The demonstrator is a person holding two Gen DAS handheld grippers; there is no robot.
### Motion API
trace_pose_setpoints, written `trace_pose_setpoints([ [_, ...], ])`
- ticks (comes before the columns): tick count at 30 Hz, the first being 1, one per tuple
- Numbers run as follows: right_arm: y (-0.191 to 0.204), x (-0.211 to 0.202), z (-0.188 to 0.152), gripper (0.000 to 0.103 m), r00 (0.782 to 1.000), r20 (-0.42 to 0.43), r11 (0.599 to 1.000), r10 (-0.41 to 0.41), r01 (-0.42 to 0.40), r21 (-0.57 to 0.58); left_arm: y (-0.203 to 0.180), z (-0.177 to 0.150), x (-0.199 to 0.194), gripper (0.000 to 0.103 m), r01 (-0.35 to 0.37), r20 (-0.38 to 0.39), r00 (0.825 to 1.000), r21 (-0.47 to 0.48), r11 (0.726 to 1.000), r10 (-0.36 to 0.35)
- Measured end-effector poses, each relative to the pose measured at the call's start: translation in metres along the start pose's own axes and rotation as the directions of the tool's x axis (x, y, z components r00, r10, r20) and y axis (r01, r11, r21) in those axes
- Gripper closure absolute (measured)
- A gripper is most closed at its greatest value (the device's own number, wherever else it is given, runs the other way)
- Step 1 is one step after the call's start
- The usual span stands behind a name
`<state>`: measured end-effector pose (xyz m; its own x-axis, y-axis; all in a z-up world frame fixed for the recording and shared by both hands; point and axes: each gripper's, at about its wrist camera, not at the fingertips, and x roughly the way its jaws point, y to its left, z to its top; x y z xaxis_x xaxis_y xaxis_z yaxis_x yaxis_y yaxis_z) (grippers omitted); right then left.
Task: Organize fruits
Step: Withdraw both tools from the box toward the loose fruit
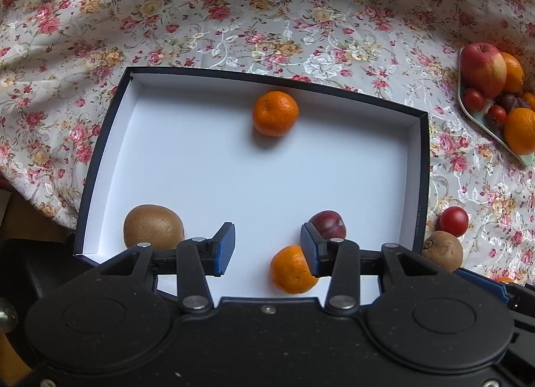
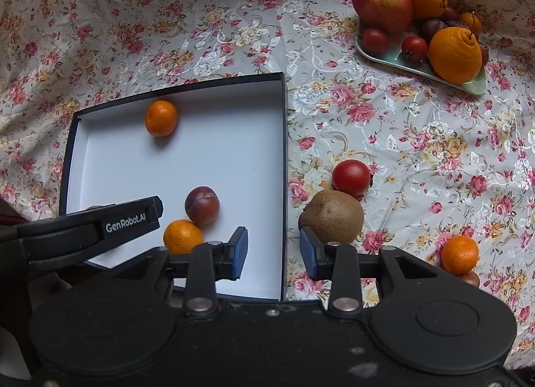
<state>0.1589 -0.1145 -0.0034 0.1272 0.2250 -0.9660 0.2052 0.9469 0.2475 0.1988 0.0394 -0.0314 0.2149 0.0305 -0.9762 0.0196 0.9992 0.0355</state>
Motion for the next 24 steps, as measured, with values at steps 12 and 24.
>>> trace_pose_setpoints([
  [12, -0.044, -0.017, -0.006, 0.065, 1.000, 0.012, 0.997, -0.010, 0.009, 0.082, -0.040, -0.004, -0.005, 0.052, 0.030, 0.000, 1.000, 0.066, 0.997, -0.030],
  [24, -0.111, -0.033, -0.016, 0.065, 0.999, 0.021, 0.980, -0.035, 0.030, 0.195, -0.095, -0.018, -0.010, 0.052, 0.087, 0.003, 0.996, 0.182, 0.979, -0.089],
])
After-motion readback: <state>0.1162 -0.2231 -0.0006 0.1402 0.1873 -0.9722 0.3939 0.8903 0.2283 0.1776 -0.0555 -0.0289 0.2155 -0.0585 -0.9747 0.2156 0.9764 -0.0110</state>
